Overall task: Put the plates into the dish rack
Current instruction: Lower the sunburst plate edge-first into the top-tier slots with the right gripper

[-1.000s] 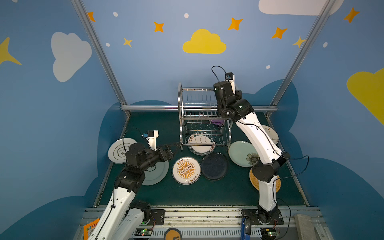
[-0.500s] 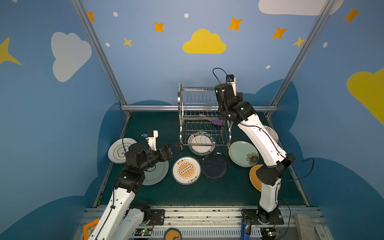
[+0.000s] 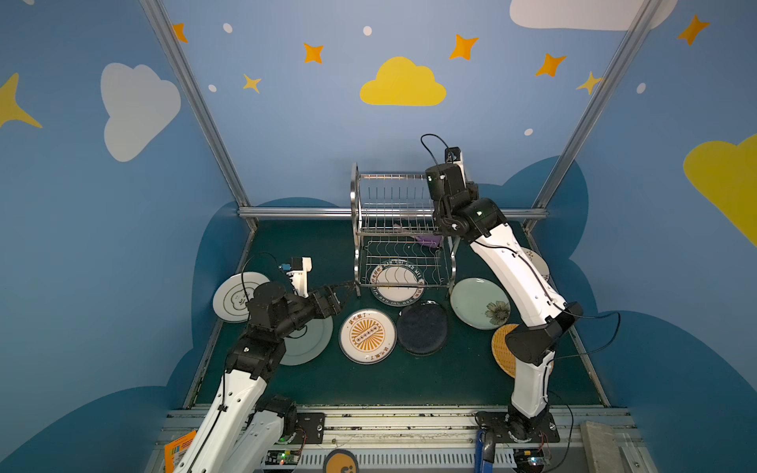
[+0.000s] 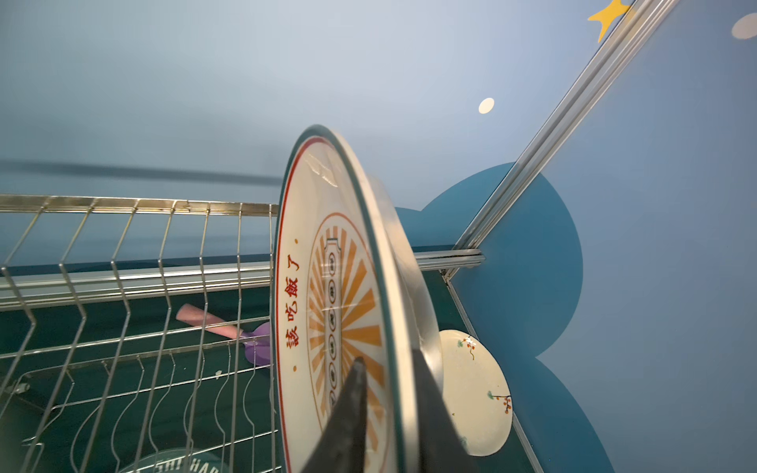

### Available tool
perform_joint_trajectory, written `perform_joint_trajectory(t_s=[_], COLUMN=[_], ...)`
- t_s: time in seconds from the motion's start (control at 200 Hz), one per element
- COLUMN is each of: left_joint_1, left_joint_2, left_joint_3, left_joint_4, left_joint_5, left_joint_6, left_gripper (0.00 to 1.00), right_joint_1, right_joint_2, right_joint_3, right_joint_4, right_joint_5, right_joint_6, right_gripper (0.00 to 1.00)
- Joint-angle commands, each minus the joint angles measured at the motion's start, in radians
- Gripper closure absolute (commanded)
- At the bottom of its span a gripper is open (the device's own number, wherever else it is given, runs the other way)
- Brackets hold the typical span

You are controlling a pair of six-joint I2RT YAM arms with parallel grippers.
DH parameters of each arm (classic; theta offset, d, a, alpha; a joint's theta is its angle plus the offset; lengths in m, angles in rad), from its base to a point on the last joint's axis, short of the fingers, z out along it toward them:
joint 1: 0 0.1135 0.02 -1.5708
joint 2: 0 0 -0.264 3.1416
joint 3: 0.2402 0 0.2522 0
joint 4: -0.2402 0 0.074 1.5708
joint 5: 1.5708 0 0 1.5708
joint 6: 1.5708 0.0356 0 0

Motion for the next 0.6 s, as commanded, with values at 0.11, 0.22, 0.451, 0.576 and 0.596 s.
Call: perform_joint_trajectory(t_s=[0.11,0.22,0.451,0.576,0.596], left_joint_1=[0.004,0.003,0.002,0.003,0.003], left_joint_2=[-0.008,-0.008,-0.005,-0.004,-0.005], left_joint_3=[0.000,0.000,0.000,0.000,-0.001], left_joint_4=[-0.013,-0.013,-0.015,-0.017,-0.017], left_joint_5=[-0.007,-0.007,-0.011,-0.013,-0.014], left_joint_6=[0.024,0.024,0.025,0.026,0.026], left_gripper=[0.00,0.00,0.00,0.00,0.00], right_joint_1=[-0.007,-0.006,-0.005,-0.005,-0.005], right_joint_2=[0.011,0.010,-0.002,-0.004,-0.004], right_joint_3=[0.047,0.059,0.076,0.089,0.091], right_joint_4=[-0.017,-0.013,0.009,0.010,0.010], right_joint_5=[-0.027,-0.036,-0.036,-0.042,-0.044], right_joint_6=[-0.015,-0.026,-0.059,-0.076,-0.077], right_gripper=[0.74,0.71,0.55,0.47,0.45])
